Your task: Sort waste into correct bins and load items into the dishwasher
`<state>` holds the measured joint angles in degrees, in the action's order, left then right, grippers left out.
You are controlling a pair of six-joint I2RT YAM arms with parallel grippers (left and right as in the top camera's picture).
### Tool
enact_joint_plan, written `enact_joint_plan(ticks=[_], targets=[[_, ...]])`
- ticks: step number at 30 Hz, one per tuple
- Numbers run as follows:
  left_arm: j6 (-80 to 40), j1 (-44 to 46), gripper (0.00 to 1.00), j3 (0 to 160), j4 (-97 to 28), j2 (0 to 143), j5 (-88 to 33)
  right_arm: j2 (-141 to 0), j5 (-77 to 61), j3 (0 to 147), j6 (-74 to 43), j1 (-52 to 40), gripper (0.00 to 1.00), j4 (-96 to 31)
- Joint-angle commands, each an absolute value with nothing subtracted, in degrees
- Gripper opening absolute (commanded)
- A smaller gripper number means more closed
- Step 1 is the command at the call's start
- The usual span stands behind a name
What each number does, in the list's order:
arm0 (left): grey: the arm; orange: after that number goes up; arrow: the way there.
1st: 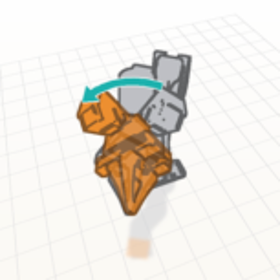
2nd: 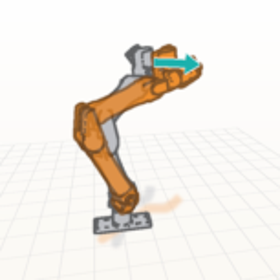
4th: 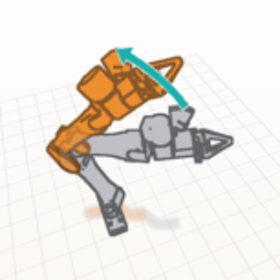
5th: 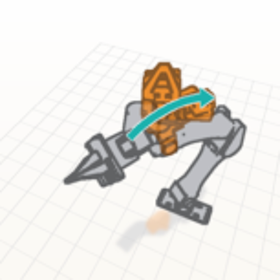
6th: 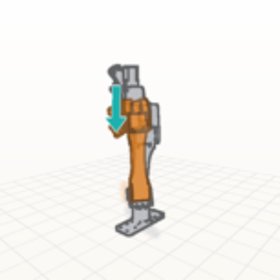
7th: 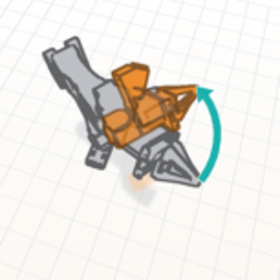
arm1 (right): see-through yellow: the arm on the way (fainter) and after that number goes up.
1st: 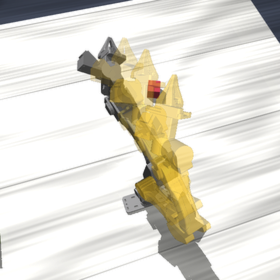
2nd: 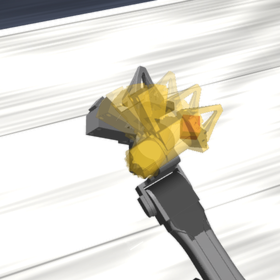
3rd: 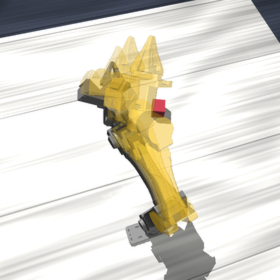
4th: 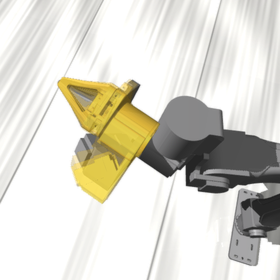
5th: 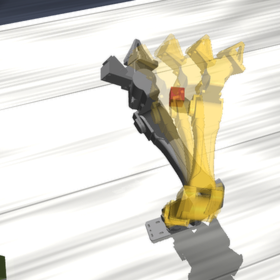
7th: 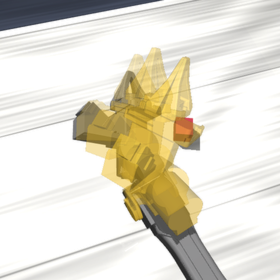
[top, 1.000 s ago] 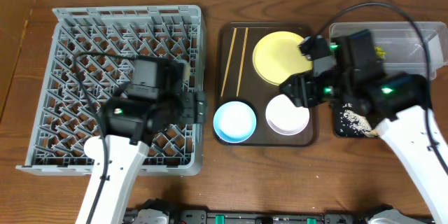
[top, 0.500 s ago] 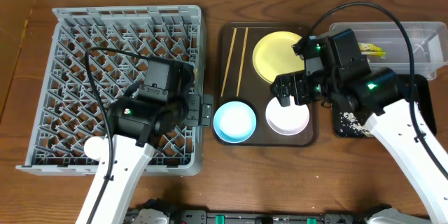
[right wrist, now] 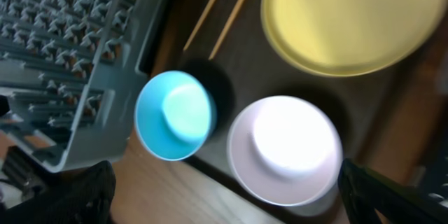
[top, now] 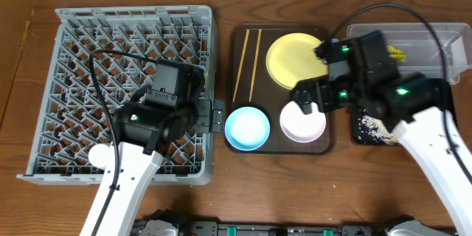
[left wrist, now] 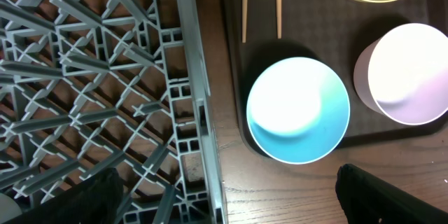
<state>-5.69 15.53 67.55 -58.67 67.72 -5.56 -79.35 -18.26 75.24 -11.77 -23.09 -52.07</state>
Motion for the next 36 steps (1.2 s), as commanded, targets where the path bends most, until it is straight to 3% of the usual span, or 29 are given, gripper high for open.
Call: enact_joint_plan(ticks=[1,10,24,36], targets=[[-4.95,15.73,0.98,68.64,-58.83,67.83,-4.45,-70.91,-15.59,75.68,-1.10,-20.08,0.99,-51.05],[-4.95,15.73,0.98,68.64,-58.85,67.83,-4.45,-53.89,-3.03,68.62,6.59,-14.76,0.99,-45.91],[-4.95,15.73,0.98,68.64,-58.83,67.83,-4.45,-17.41,-3.49,22.33,5.58,-2.42,0.99,-21.89],[-4.95,15.73,0.98,68.64,-58.85,67.83,-4.45,-0.12,-3.46,2.02,5.61,-1.63,0.99,-5.58]])
